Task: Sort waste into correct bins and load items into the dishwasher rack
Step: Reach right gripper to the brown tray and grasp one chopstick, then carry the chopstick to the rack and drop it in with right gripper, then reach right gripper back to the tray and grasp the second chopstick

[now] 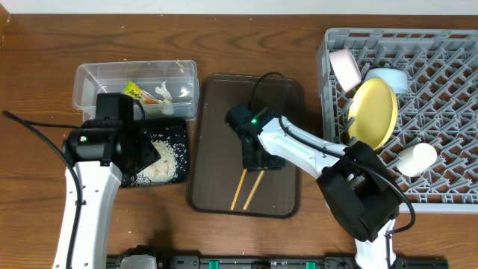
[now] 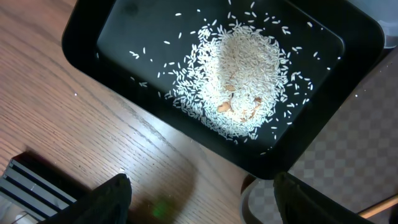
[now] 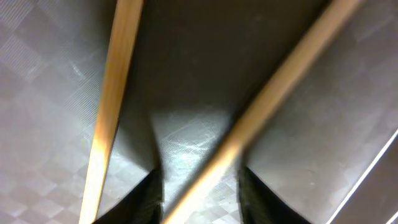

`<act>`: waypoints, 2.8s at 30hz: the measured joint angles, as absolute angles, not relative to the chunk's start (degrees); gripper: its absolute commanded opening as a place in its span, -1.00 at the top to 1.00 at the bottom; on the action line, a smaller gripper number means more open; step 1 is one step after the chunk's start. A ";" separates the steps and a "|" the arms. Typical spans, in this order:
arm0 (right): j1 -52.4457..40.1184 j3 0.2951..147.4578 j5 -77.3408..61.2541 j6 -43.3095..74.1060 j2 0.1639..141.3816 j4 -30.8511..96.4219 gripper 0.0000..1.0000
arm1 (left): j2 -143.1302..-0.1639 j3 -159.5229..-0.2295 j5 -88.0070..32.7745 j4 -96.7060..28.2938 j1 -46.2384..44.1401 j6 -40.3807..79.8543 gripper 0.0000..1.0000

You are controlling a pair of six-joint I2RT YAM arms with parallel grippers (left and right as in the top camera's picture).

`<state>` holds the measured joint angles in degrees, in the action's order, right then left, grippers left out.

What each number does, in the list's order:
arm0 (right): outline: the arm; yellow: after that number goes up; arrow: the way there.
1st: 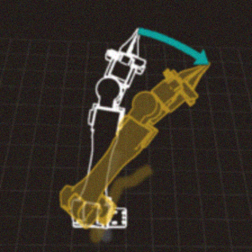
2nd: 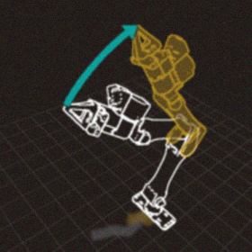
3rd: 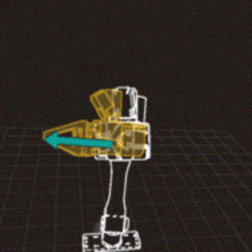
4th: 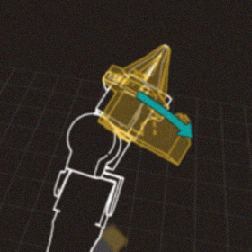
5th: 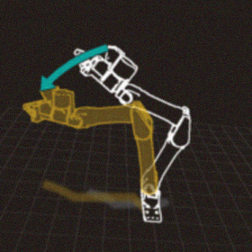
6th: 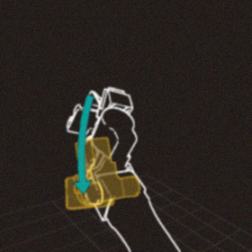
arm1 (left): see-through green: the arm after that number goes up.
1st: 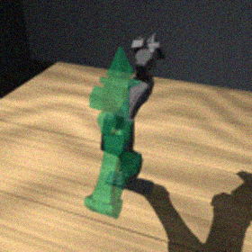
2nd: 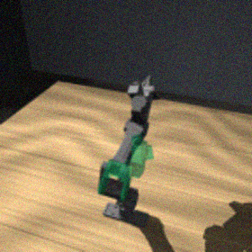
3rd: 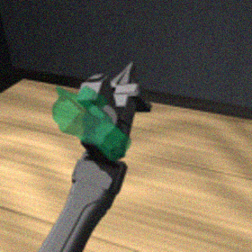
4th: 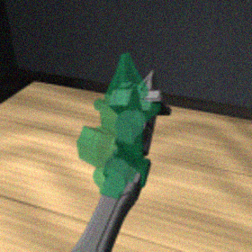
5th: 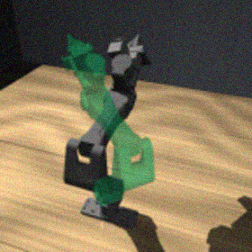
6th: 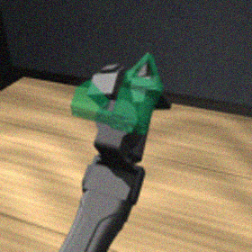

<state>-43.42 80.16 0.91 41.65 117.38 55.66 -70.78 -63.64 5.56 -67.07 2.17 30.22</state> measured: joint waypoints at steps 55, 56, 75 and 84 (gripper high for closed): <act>-8.45 80.07 3.18 4.19 94.26 62.54 0.81 | -70.78 -63.64 5.56 -67.48 2.17 30.22 -0.52; -8.45 80.07 3.18 3.97 94.80 62.30 0.78 | -70.78 -63.64 5.56 -67.46 2.17 30.22 -0.53; -9.76 80.14 0.80 3.84 92.29 54.83 0.31 | -70.78 -63.64 5.56 -67.46 2.17 30.22 -0.52; -22.22 81.01 -7.01 6.11 88.90 49.54 0.18 | -70.78 -63.64 5.56 -67.48 2.17 30.22 -0.52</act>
<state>-22.22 81.01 -7.01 6.11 88.90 49.54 -70.78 -63.64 5.56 -67.48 2.17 30.22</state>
